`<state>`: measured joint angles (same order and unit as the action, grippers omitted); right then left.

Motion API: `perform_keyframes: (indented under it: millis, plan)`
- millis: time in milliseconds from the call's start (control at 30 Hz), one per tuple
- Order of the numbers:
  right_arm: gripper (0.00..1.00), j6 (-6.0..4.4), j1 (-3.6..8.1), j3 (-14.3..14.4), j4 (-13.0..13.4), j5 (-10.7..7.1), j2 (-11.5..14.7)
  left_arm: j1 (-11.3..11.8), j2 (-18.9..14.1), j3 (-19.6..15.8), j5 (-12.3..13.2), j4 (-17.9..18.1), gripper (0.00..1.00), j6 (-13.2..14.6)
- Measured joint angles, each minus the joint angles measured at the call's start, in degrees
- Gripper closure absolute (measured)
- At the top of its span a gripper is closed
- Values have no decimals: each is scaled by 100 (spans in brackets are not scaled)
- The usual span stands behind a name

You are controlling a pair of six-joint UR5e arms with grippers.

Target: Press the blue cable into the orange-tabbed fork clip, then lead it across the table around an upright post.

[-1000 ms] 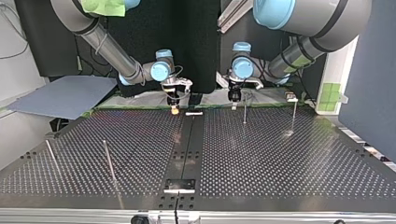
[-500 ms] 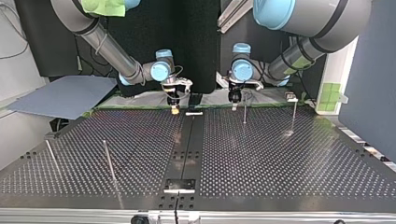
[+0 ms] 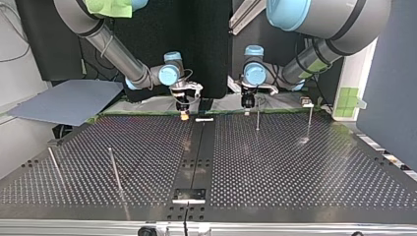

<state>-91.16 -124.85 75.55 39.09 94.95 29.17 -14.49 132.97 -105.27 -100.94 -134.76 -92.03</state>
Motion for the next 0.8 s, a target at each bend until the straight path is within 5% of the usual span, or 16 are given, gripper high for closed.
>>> perform_keyframes:
  millis: [33, 100, 133, 167, 800]
  plan:
    - [100, 0, 0, 0, 1, 1, 0, -1, 0, 0, -28, 0, 60, 8]
    - [100, 0, 0, 0, 2, 3, -1, -6, -1, 0, -89, 1, 81, 15]
    - [100, 0, 0, 0, 2, 3, -1, -10, -1, 0, -123, 1, 81, 19]
    - [100, 1, 0, 0, 4, 4, -1, -13, -2, 0, -144, 1, 98, 24]
    - [100, 3, -3, -3, -18, 0, -4, -60, -10, 137, 71, -92, 98, 125]
